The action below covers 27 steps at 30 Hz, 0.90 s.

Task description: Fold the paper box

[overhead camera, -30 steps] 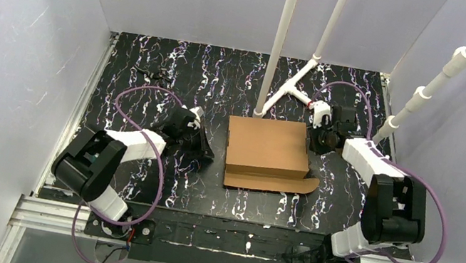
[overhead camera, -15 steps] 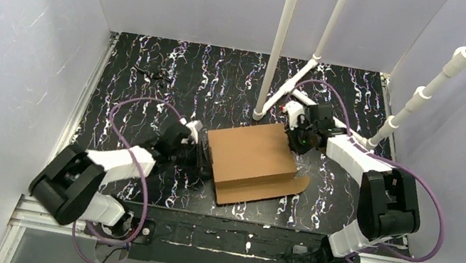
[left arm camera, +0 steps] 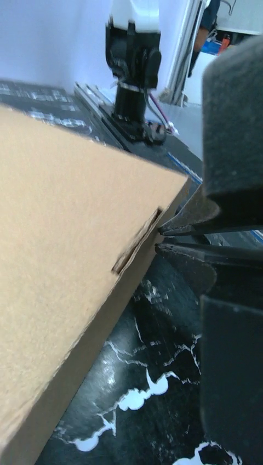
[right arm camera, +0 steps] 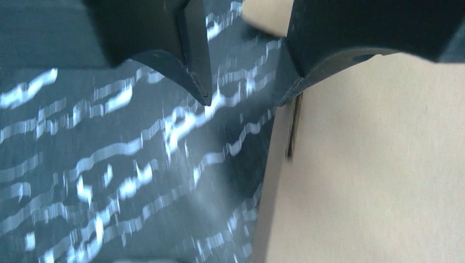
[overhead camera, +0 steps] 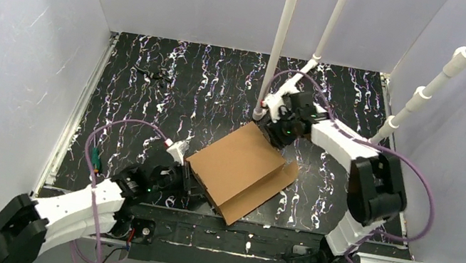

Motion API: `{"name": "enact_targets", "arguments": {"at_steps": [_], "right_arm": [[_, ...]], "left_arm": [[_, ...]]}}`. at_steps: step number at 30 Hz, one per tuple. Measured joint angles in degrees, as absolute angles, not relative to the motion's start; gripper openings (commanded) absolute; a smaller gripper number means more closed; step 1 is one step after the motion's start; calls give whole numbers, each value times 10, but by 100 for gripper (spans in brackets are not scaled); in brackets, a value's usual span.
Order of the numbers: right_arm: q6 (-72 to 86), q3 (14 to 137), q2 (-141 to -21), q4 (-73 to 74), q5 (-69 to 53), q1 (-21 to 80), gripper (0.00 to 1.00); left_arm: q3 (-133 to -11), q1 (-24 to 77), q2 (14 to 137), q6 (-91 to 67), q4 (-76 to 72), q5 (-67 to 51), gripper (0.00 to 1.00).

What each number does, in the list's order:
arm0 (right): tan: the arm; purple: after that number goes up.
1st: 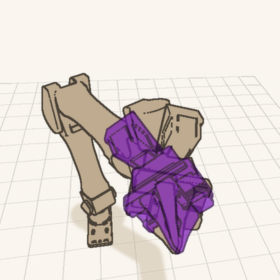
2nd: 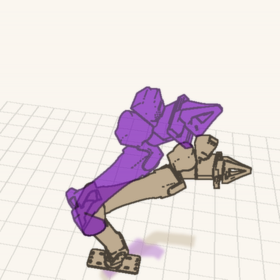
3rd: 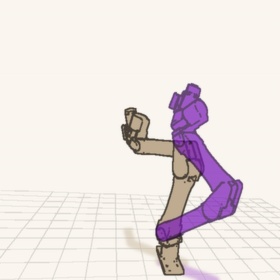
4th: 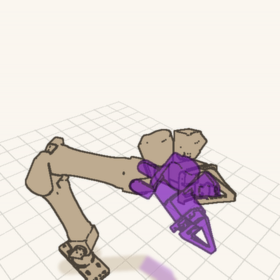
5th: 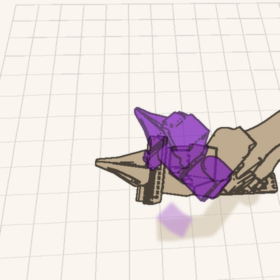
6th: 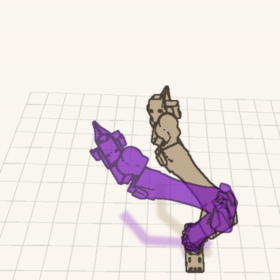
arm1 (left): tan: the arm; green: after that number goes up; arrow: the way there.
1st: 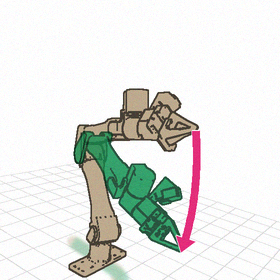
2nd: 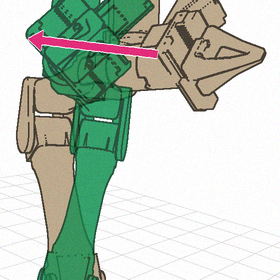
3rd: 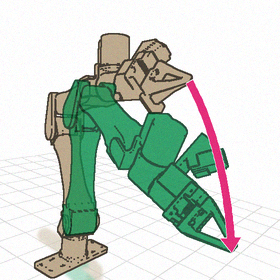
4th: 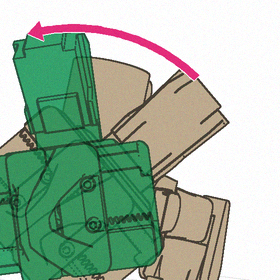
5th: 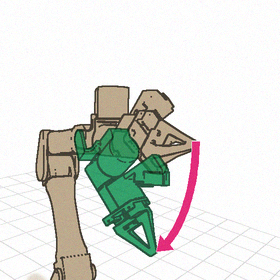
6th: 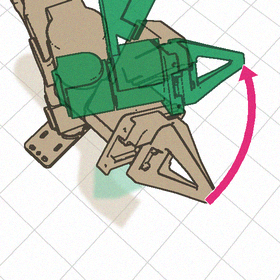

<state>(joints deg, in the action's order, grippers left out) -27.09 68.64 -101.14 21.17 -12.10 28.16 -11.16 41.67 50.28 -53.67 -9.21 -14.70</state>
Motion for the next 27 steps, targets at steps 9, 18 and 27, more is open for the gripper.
{"name": "enact_targets", "arguments": {"at_steps": [9,18,27], "right_arm": [[-268,542,-717,227,-173,153,98],[-227,484,-800,242,-330,-20,98],[-170,392,-828,183,-480,-63,95]], "left_arm": [[-177,414,326,-478,29,-93,74],[-368,410,455,-298,128,-107,95],[-399,406,501,-49,194,-245,98]]}}
